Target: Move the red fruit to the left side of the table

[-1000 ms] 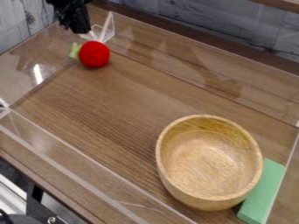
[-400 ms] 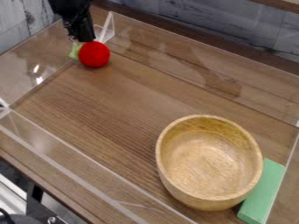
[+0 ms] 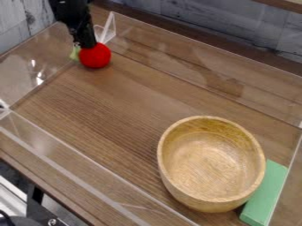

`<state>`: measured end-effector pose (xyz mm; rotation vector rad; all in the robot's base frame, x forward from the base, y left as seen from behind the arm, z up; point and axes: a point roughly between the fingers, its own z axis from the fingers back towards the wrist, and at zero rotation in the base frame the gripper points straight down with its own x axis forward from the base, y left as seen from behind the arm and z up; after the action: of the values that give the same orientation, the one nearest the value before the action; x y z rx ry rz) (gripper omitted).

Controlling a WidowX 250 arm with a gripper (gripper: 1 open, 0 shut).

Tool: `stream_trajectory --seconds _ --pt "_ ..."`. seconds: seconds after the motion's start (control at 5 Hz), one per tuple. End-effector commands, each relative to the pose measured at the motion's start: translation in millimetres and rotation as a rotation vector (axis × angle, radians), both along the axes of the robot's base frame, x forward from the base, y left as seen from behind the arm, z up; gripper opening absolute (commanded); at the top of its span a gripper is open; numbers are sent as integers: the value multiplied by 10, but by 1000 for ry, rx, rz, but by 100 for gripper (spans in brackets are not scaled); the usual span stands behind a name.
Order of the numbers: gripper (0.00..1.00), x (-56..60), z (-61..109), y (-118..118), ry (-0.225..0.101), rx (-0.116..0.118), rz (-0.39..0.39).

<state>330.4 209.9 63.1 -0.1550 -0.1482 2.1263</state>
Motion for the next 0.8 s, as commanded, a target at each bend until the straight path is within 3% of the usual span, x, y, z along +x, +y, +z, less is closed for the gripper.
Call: stream_trajectory --seconds 0.0,0.2,0.4,0.6 --pt "100 42 245 -33 -42 32 37" --pt "0 76 345 -108 -40 30 48" --pt "0 122 393 -158 -37 29 63" --pt "100 44 416 -61 -33 30 34"
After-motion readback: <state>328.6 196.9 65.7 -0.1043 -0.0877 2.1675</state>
